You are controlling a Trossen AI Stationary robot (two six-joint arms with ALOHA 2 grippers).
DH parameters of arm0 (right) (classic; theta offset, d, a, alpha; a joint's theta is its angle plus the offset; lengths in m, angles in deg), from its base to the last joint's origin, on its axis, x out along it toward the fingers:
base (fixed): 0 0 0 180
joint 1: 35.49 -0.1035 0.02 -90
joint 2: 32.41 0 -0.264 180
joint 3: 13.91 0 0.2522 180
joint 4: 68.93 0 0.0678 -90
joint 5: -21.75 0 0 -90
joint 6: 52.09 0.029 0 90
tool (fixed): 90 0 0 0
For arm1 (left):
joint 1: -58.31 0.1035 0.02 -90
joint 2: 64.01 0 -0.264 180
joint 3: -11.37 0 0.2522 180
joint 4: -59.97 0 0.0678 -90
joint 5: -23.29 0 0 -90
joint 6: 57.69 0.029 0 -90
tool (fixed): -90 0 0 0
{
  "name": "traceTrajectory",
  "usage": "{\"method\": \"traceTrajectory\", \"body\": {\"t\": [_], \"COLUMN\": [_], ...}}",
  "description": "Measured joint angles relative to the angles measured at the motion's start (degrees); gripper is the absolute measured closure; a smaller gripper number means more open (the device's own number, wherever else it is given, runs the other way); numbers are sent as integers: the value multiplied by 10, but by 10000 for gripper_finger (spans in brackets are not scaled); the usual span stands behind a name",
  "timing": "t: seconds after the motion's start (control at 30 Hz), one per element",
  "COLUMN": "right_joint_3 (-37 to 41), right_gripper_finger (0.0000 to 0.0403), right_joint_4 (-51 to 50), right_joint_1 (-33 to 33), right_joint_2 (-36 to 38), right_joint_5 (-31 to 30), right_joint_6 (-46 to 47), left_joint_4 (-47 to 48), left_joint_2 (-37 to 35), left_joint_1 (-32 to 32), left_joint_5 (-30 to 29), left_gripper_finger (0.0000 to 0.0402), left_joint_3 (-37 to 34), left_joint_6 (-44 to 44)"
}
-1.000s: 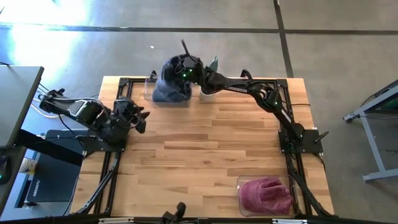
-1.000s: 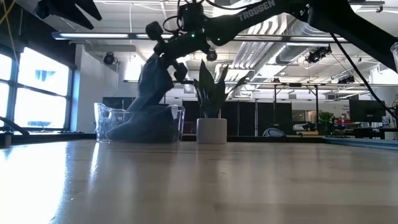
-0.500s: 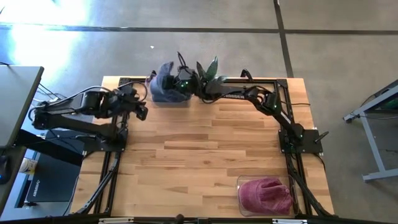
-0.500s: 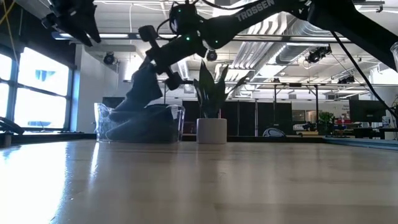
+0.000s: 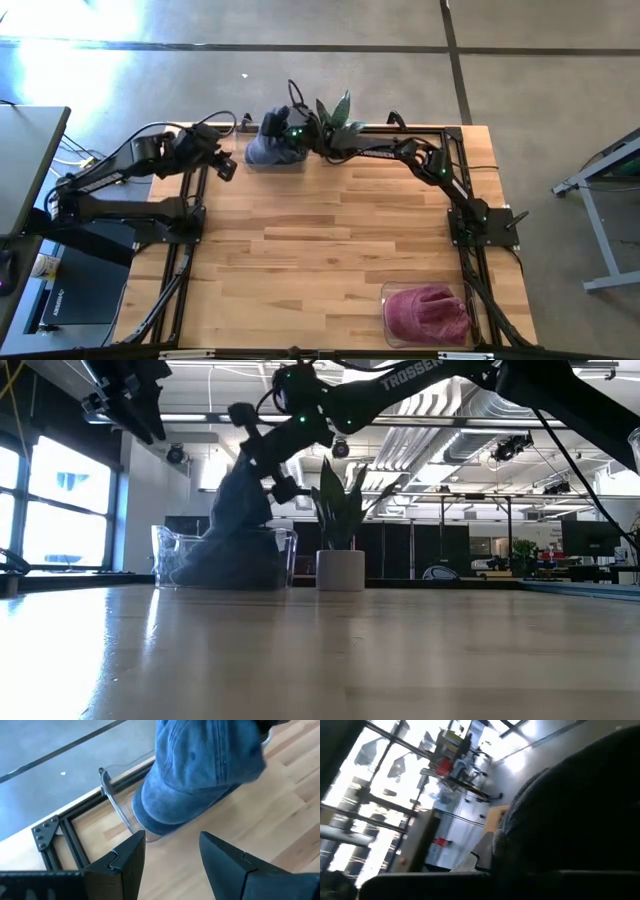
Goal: Pick & Place hat
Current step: Put the blue cap into the top transparent bin
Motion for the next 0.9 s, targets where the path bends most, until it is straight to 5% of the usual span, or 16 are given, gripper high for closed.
{"method": "traceTrajectory", "body": {"t": [0.23, 0.47, 0.73, 0.9], "right_joint_3": [1, 1, 1, 1], "right_gripper_finger": [383, 353, 294, 262], "right_joint_4": [-167, -200, -299, -346], "right_joint_1": [4, 6, 46, 73], "right_joint_2": [-1, -1, 40, 81], "right_joint_5": [-23, -9, 72, 129], "right_joint_6": [-49, -161, -265, -345], "left_joint_4": [-36, -76, -99, -169], "left_joint_2": [9, 36, 79, 133], "left_joint_1": [50, 70, 70, 112], "left_joint_5": [44, 94, 116, 208], "left_gripper_finger": [220, 220, 220, 245], "left_joint_3": [0, -24, -43, -43], "left_joint_6": [61, 85, 68, 73]}}
